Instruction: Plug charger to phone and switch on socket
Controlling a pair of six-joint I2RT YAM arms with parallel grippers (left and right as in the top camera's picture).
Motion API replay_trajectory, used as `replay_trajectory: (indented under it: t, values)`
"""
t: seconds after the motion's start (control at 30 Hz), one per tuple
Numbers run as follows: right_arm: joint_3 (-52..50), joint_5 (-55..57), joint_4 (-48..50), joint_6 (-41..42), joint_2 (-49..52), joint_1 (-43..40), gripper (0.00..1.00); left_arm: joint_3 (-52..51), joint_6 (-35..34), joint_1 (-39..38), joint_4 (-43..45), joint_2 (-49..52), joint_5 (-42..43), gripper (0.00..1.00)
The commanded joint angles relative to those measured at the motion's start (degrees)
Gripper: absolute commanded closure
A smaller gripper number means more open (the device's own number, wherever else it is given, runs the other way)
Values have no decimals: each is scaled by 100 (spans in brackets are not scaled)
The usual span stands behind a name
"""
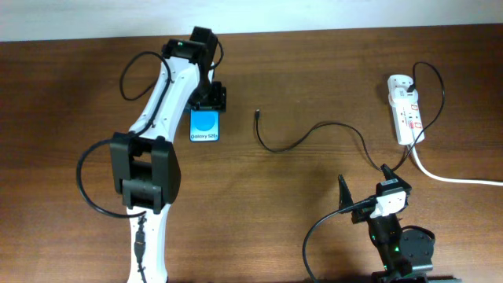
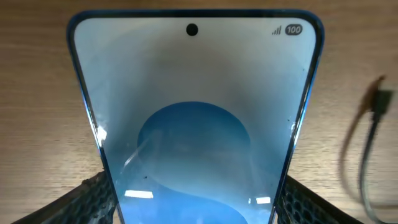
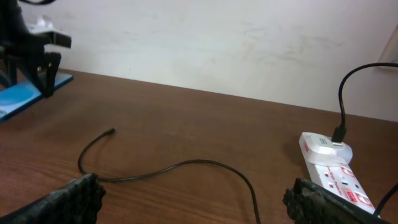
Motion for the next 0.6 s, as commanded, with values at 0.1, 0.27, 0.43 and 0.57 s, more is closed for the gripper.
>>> replay_trajectory:
  t: [0.1, 0.27, 0.43, 0.57]
  values:
    - [-28, -37, -35, 42, -48, -22, 2, 774, -782, 20, -350, 7, -26, 100]
    - [-28, -37, -35, 42, -48, -22, 2, 940, -1255, 258, -501, 7, 1086, 100]
    - [-28, -37, -35, 42, -48, -22, 2, 940, -1609, 634, -544, 7, 2240, 100]
    - [-28, -39, 13, 42, -48, -22, 2, 940, -1633, 839, -605, 7, 2905, 100]
